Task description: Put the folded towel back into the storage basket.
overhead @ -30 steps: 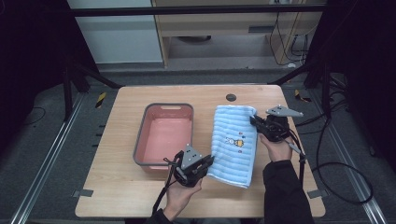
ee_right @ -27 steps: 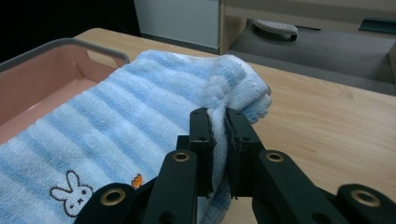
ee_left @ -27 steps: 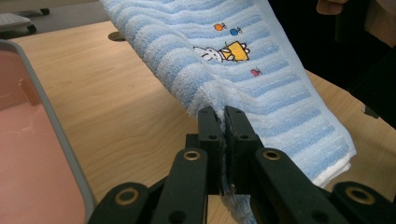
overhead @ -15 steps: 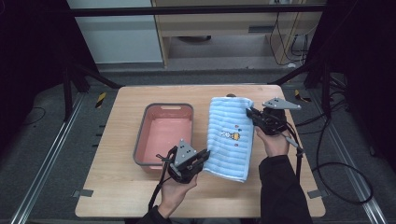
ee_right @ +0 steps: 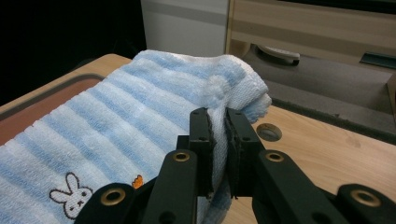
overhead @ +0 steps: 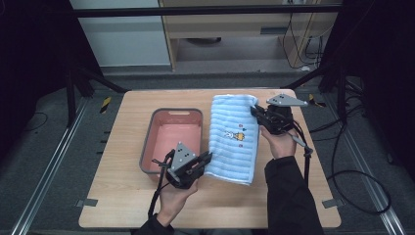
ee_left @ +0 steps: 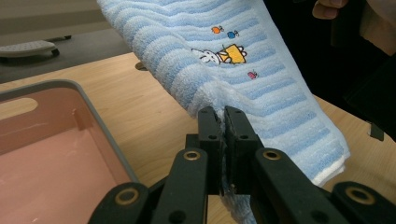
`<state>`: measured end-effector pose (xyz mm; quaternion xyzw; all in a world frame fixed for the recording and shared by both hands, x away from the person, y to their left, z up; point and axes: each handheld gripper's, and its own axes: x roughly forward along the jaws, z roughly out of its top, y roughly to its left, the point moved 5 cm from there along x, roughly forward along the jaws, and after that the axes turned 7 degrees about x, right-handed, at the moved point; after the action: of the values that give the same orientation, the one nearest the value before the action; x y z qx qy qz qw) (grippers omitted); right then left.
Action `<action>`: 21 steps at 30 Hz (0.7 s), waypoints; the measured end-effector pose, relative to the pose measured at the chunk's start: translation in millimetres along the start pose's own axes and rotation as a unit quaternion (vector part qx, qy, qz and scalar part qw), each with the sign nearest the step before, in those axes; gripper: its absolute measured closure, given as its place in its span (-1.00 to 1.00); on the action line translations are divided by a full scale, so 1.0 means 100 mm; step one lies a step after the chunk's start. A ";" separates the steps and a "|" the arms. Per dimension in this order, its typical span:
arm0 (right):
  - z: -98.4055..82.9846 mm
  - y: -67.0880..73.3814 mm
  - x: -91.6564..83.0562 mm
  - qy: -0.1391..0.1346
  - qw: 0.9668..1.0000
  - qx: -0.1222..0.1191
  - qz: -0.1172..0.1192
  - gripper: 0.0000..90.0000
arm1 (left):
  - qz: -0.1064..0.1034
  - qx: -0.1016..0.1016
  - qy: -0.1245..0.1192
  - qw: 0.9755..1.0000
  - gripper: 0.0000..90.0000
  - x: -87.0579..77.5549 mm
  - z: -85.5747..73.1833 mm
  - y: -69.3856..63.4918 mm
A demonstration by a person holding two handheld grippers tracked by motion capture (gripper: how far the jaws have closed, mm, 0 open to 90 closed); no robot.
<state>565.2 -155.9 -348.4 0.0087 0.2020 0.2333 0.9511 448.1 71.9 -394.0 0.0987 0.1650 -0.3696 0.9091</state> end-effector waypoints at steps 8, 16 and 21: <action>0.10 0.13 0.07 -0.003 1.000 -0.007 0.006 0.83 | 0.010 -0.003 -0.009 1.000 0.91 -0.12 0.03 0.11; 0.21 0.30 0.19 -0.003 1.000 -0.019 0.014 0.83 | 0.020 -0.009 -0.017 1.000 0.91 -0.23 0.02 0.24; 0.27 0.41 0.26 -0.004 1.000 -0.022 0.020 0.83 | 0.028 -0.013 -0.020 0.999 0.91 -0.32 0.02 0.34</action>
<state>579.1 -105.4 -328.7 -0.0076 0.1926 0.2570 0.9470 451.3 115.4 -378.0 0.0843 0.1490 -0.3438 0.9233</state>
